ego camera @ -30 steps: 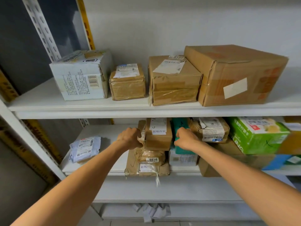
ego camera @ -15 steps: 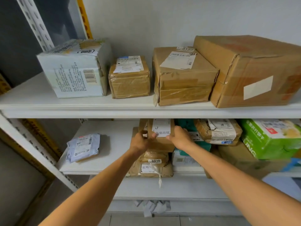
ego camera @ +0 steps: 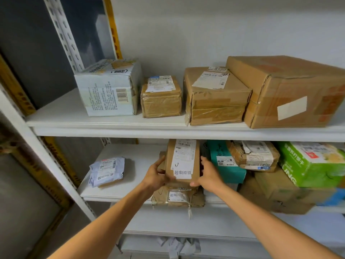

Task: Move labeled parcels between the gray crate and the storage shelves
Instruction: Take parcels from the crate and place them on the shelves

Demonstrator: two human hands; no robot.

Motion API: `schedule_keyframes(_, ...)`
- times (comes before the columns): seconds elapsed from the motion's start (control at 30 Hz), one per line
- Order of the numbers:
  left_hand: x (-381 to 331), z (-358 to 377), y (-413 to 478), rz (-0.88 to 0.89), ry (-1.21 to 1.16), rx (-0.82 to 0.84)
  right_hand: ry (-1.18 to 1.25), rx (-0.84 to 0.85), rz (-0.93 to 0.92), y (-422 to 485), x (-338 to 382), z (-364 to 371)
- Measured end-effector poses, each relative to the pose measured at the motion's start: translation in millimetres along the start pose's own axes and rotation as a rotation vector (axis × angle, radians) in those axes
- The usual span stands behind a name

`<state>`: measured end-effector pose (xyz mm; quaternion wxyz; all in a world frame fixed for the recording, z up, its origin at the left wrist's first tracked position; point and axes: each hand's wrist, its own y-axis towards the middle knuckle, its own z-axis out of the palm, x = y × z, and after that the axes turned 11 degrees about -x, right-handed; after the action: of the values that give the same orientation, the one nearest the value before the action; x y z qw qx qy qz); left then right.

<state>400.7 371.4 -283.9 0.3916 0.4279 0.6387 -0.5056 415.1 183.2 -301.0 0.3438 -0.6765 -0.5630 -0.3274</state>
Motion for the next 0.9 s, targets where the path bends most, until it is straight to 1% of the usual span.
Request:
schedule_keyframes(0.13,8,1,-15,-0.005,-0.067,-0.033,-0.046,-0.013,-0.065,-11,-7,6)
schedule_keyframes(0.27,24,-2,-29,0.067,-0.015,-0.049,0.015,0.047,-0.112,-17,-10,6)
schedule_keyframes(0.37,31,-4,-36,0.093,-0.021,-0.046,0.062,0.067,-0.101,-22,-13,4)
schedule_keyframes(0.53,32,-4,-38,0.113,-0.005,-0.022,0.118,0.039,-0.097,-29,-22,5)
schedule_keyframes(0.7,39,-1,-45,0.145,0.016,-0.014,0.102,0.032,-0.115,-41,-32,6)
schedule_keyframes(0.8,61,2,-54,0.198,0.067,-0.031,0.063,0.069,-0.167,-56,-46,8)
schedule_keyframes(0.9,97,9,-67,0.175,0.073,-0.013,0.055,0.093,-0.161,-76,-71,10)
